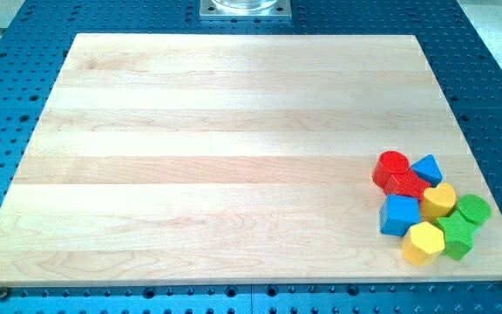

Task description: Place the hexagon bottom center

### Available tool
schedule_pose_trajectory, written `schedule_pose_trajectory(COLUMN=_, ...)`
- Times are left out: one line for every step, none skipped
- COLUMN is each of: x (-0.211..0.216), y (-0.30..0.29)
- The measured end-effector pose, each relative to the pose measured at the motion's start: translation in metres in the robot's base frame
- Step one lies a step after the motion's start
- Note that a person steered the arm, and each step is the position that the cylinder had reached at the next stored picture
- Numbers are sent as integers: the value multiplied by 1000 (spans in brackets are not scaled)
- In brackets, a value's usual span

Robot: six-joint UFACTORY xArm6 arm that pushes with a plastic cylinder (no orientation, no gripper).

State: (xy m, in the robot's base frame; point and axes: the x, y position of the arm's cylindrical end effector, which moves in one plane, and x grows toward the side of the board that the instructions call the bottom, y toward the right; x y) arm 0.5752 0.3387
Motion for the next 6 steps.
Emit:
schedule_pose_trajectory(x=40, y=-28)
schedule_pose_trajectory(x=42, y=-73)
schedule_pose_trajectory(x=42, y=-137)
schedule_pose_trajectory(x=31, y=-171)
schedule_pose_trajectory(x=16, y=-241)
schedule_pose_trajectory(x=-20, y=-237)
